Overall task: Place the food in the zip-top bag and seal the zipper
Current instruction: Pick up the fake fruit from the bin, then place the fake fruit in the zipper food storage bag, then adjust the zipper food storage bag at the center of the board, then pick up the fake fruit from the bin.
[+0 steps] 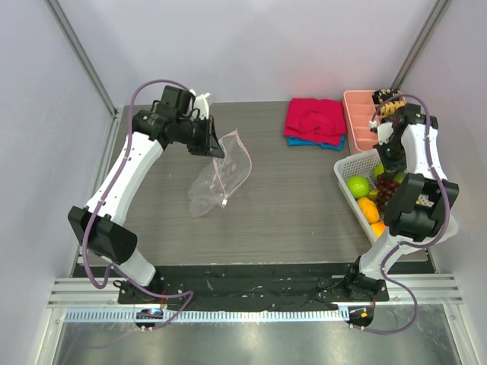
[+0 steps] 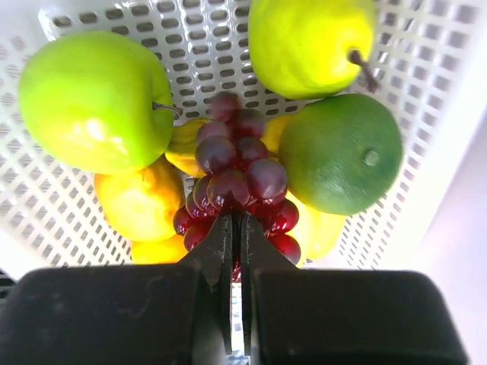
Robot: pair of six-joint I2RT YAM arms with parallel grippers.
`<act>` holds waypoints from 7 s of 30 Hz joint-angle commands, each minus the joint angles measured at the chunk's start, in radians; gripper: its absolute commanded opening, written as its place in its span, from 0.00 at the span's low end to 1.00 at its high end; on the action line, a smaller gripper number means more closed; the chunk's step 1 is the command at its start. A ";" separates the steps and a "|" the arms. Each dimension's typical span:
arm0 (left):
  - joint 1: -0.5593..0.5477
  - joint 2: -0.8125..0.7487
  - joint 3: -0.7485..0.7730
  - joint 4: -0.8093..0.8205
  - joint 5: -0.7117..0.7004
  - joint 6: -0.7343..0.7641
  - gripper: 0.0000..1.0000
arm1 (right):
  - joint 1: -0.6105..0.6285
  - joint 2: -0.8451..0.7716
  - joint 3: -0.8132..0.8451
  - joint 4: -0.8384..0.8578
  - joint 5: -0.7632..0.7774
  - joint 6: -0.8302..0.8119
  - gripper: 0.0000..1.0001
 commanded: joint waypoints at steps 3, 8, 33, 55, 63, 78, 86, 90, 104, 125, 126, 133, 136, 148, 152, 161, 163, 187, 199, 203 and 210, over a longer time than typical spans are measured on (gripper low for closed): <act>-0.003 -0.027 -0.001 0.032 0.011 -0.001 0.00 | -0.003 -0.127 0.122 -0.062 -0.106 0.042 0.01; -0.004 -0.039 -0.023 0.041 0.008 -0.004 0.00 | -0.005 -0.164 0.268 -0.105 -0.250 0.094 0.01; 0.013 -0.044 -0.142 0.360 0.338 -0.294 0.00 | 0.454 -0.378 0.313 0.919 -0.824 1.113 0.01; 0.105 -0.025 -0.253 0.524 0.494 -0.481 0.00 | 0.882 -0.408 -0.117 1.058 -0.531 0.883 0.01; 0.125 -0.018 -0.273 0.542 0.517 -0.494 0.00 | 0.928 -0.468 -0.161 0.938 -0.338 0.693 0.01; 0.132 -0.024 -0.262 0.555 0.533 -0.505 0.00 | 1.031 -0.454 -0.075 0.788 -0.325 0.567 0.90; 0.132 -0.028 -0.265 0.550 0.530 -0.497 0.00 | 1.008 -0.450 -0.083 0.673 -0.151 0.657 0.90; 0.134 -0.033 -0.260 0.529 0.507 -0.475 0.00 | 1.006 -0.435 -0.112 0.645 -0.178 0.717 0.88; 0.129 -0.064 -0.139 0.211 0.343 -0.204 0.11 | 0.807 -0.322 -0.078 0.623 -0.580 0.998 0.01; -0.131 -0.121 0.074 -0.054 -0.076 0.039 0.55 | 0.865 -0.373 -0.019 0.680 -0.602 1.115 0.01; -0.133 -0.121 0.080 -0.051 -0.069 0.034 0.55 | 0.868 -0.372 -0.011 0.679 -0.589 1.118 0.01; -0.133 -0.099 0.091 -0.065 -0.108 0.022 0.43 | 0.907 -0.365 0.003 0.686 -0.537 1.107 0.01; -0.130 -0.093 0.068 -0.082 -0.171 0.048 0.21 | 0.908 -0.361 0.015 0.650 -0.473 1.075 0.01; 0.019 -0.064 0.082 -0.079 -0.119 0.032 0.00 | 0.750 -0.286 0.179 0.314 -0.248 0.664 0.27; 0.016 -0.038 0.074 -0.031 -0.038 -0.012 0.00 | 0.747 -0.292 0.208 0.284 -0.417 0.573 0.78; -0.035 -0.009 0.126 -0.025 -0.024 -0.023 0.00 | 0.505 -0.370 0.233 0.159 -0.555 0.362 0.98; -0.039 -0.009 0.117 -0.022 -0.026 -0.020 0.00 | 0.432 -0.382 0.201 0.105 -0.594 0.322 0.98; -0.055 0.013 0.125 -0.027 -0.046 -0.004 0.00 | 0.022 -0.100 -0.126 0.203 -0.327 0.075 0.94; -0.056 -0.013 0.086 -0.036 -0.059 0.009 0.00 | 0.023 0.036 -0.204 0.350 -0.298 0.115 0.91; -0.055 -0.012 0.079 -0.036 -0.066 0.011 0.00 | 0.023 0.046 -0.252 0.373 -0.275 0.101 0.93; -0.055 -0.012 0.079 -0.036 -0.066 0.011 0.00 | 0.022 -0.016 -0.252 0.349 -0.276 0.092 0.74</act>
